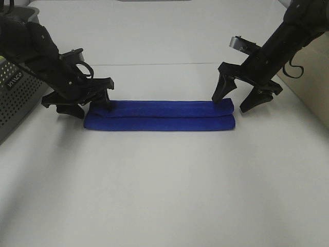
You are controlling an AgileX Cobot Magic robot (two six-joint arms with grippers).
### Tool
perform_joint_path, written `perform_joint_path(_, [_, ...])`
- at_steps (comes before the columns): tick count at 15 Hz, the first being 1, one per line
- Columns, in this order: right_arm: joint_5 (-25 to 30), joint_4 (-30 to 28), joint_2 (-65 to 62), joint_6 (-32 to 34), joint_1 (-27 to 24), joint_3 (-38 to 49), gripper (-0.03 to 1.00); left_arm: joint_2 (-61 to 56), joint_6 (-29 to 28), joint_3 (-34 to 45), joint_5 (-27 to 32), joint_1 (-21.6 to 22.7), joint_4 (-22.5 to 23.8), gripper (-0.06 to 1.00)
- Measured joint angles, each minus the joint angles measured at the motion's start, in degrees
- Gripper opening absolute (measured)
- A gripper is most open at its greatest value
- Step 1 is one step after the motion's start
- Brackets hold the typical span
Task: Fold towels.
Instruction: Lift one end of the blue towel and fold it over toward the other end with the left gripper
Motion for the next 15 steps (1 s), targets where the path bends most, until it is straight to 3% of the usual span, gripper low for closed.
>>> perform_joint_path(7, [-0.1,-0.3,0.0,0.0,0.0,0.0,0.82,0.5,0.5,0.0,-1.2,-0.2,-0.3,0.08])
perform_joint_path(10, [-0.1,-0.3,0.0,0.0,0.0,0.0,0.82,0.2,1.9,0.0,-0.2,0.3,0.0,0.07])
perform_joint_path(13, [-0.1,-0.3,0.0,0.0,0.0,0.0,0.82,-4.1,1.3,-0.9,5.6,3.1,4.9,0.07])
perform_joint_path(15, [-0.1,-0.3,0.0,0.0,0.0,0.0,0.82,-8.5,0.5,-6.0,10.4,3.0,6.2,0.07])
